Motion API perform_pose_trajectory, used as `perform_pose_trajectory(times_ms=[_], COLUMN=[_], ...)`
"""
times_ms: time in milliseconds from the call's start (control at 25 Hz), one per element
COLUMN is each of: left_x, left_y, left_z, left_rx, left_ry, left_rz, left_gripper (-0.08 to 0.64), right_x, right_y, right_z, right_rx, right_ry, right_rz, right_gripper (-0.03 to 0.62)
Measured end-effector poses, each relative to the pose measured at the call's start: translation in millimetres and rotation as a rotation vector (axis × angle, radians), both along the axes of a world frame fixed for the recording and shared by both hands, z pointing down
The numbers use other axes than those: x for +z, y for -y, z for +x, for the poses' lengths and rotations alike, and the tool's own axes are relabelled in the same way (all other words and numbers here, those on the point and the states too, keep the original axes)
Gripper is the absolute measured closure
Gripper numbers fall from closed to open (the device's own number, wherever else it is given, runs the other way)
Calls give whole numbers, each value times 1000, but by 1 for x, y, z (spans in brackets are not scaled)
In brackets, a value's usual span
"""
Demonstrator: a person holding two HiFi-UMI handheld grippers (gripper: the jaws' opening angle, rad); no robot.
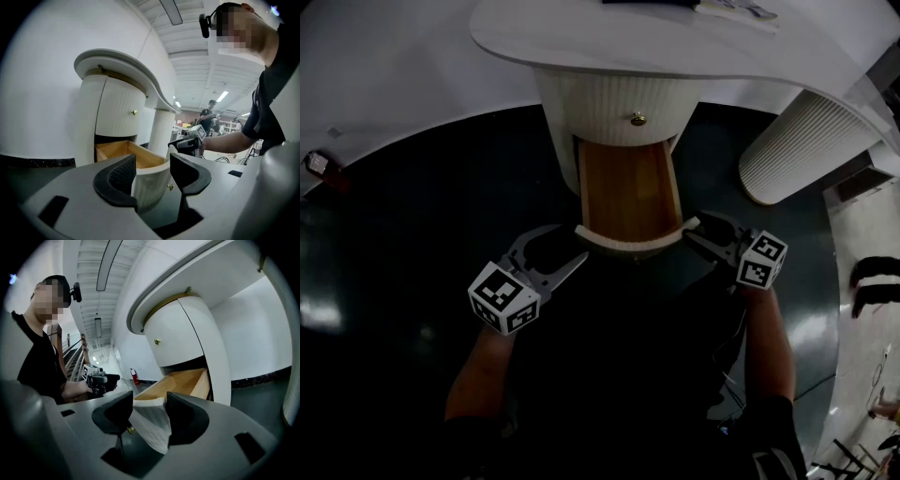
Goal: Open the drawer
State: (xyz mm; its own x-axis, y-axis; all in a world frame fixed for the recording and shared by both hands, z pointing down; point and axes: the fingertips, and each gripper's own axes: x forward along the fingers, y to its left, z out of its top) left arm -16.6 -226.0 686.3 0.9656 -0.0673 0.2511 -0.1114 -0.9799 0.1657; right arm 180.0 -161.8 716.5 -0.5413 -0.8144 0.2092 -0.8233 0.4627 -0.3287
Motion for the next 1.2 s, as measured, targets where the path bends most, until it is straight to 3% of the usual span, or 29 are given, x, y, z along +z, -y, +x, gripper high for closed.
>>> perform_pose_trajectory(times_ms=[400,560,760,920,1000,1200], left_x=[-10,-10,-20,-35,-44,-89], left_y=[-17,-18,-11,11,20,31], left_z=[4,5,5,-3,-7,-18], left_rx=[7,-18,-64,-117,-142,-192], left_ry=[4,11,-2,-22,-37,-77], left_rz=[52,64,56,58,76,126], left_gripper=[327,328,343,396,420,482], right_x=[0,-3,-37,-88,-117,-183], right_y=[-9,-7,-3,20,32,50], right_z=[-6,-3,-3,-8,-22,-72], right_rx=[0,47,148,237,235,161], right_ry=[23,-25,-68,-94,-82,-38], right_rz=[24,52,167,278,345,450], right_gripper=[376,376,376,377,388,501])
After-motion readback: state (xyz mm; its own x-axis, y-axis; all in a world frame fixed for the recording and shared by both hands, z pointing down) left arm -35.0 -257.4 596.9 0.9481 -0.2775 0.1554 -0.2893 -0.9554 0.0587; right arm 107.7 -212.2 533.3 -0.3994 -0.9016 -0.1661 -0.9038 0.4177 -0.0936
